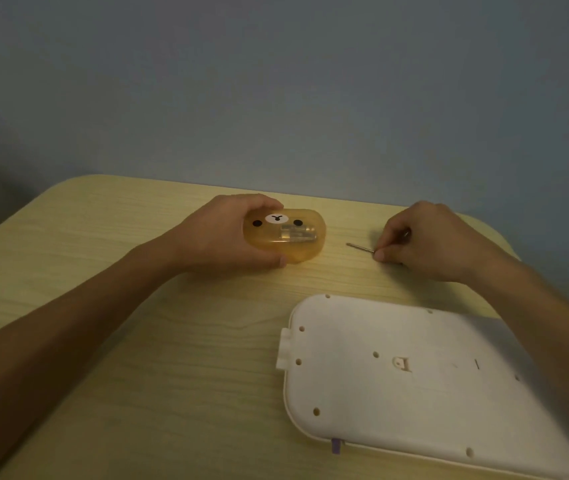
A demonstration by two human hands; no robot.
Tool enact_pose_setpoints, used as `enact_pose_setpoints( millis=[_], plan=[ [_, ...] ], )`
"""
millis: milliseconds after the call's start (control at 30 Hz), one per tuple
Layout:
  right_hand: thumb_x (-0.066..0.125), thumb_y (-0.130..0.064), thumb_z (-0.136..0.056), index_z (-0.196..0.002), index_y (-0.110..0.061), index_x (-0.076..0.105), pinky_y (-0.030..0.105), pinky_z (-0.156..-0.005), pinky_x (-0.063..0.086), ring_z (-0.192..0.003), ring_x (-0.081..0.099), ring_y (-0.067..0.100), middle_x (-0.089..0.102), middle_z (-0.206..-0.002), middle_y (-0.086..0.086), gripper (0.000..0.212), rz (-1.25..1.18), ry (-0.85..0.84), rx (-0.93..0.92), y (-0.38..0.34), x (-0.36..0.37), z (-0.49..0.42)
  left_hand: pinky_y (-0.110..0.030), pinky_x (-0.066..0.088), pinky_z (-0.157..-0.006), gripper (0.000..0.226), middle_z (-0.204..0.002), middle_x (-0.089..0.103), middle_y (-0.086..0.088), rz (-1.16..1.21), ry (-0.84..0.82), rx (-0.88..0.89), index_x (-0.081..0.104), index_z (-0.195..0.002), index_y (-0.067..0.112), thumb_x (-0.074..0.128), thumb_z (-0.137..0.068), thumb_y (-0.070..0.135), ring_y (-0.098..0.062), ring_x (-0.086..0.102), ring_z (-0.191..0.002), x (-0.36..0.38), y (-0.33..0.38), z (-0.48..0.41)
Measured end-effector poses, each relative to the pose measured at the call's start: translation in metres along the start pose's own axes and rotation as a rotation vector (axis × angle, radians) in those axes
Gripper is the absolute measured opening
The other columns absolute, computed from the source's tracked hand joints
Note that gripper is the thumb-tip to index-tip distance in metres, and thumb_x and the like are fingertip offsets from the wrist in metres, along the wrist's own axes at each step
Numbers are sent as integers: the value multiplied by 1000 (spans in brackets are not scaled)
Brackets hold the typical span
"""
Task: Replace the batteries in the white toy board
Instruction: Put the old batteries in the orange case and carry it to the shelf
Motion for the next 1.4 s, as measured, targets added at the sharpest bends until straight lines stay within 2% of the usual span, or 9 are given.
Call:
enact_pose_setpoints(
  millis=[100,233,300,433,600,767,867,1100,1400],
  plan=[
    [82,-20,-88,-77,-24,80,21,-66,46,-76,66,6,76,-80,-7,11,-79,11,-26,-1,-6,2,-5,36,-82,80,-124,57,28,60,18,-7,59,-141,37,89,-69,54,16,53,-103,-6,5,1],
    [80,-21,-90,-79,-21,79,27,-67,51,-63,67,8,78,-72,0,11,-456,148,-2,-32,-69,6,-17,50,-88,75,-122,68,24,190,50,-46,64,-135,37,94,-66,48,7,62,-109,-56,39,-3],
    [81,-20,-90,-82,-19,79,35,-71,55,-66,69,14,79,-73,5,8,-614,215,2,-61,-127,8,-10,48,-86,74,-120,69,24,224,91,-48,65,-134,35,94,-67,44,10,63,-108,-107,72,-12],
    [79,-17,-91,-87,-18,80,38,-77,61,-81,77,28,81,-79,7,4,-771,305,2,-140,-279,20,-3,45,-87,76,-121,69,23,269,139,-39,63,-137,33,94,-69,40,12,62,-108,-255,158,-30],
    [79,-13,-89,-87,-20,80,27,-72,61,-78,78,16,81,-80,5,8,-886,350,5,-256,-507,45,-2,42,-88,78,-122,68,19,208,160,-8,62,-140,30,94,-69,42,14,61,-108,-489,284,-39],
    [80,-6,-88,-89,-17,79,32,-72,62,-78,80,21,81,-80,7,11,-930,319,-26,-354,-686,72,-12,47,-94,85,-124,67,22,155,171,-16,62,-141,31,88,-64,58,15,60,-109,-688,382,-25],
    [79,-6,-89,-90,-14,79,30,-70,63,-76,80,21,81,-79,7,9,-933,313,-73,-395,-755,86,-16,48,-98,83,-127,66,22,128,188,-22,62,-141,31,91,-66,52,9,62,-111,-771,423,-13],
    [80,-6,-89,-91,-13,79,25,-65,60,-75,79,18,81,-81,6,7,-968,298,-270,-458,-832,115,-16,49,-89,72,-125,67,24,86,294,-41,64,-137,37,91,-71,45,5,64,-111,-872,483,34],
    [80,-6,-88,-95,-16,79,30,-77,62,-77,78,17,81,-84,7,13,-957,78,-567,-561,-820,165,-31,59,-93,65,-116,73,21,101,506,-253,67,-126,42,90,-66,54,-2,71,-103,-907,485,192]
  ],
)
Point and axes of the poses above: each hand's wrist, its own z-axis away from the middle knuckle, its own x-axis out of the palm, y = z × x, the point moved 2 cm from there along -z, towards the middle knuckle
